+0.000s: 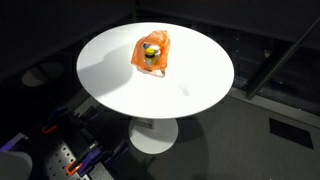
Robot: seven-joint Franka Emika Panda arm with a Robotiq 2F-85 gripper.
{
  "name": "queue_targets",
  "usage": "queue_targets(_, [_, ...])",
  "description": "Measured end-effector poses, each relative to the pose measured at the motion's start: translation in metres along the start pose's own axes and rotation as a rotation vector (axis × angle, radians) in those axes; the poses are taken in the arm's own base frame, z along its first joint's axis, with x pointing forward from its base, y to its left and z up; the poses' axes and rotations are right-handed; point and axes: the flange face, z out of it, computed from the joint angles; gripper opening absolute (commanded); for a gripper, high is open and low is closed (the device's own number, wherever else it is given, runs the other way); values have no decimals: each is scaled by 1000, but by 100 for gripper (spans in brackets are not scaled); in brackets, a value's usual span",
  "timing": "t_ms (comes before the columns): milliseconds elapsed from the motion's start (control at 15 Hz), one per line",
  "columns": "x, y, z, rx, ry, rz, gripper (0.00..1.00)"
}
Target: Remove the yellow and brown bottle from the plastic and put it on the table
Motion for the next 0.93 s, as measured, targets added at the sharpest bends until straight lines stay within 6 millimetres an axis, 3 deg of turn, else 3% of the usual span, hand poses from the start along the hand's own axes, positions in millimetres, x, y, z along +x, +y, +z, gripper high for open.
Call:
queue_targets(533, [88,-14,70,-29,58,-13,100])
queue_targets(933, [130,-24,131,-52,74,16,100])
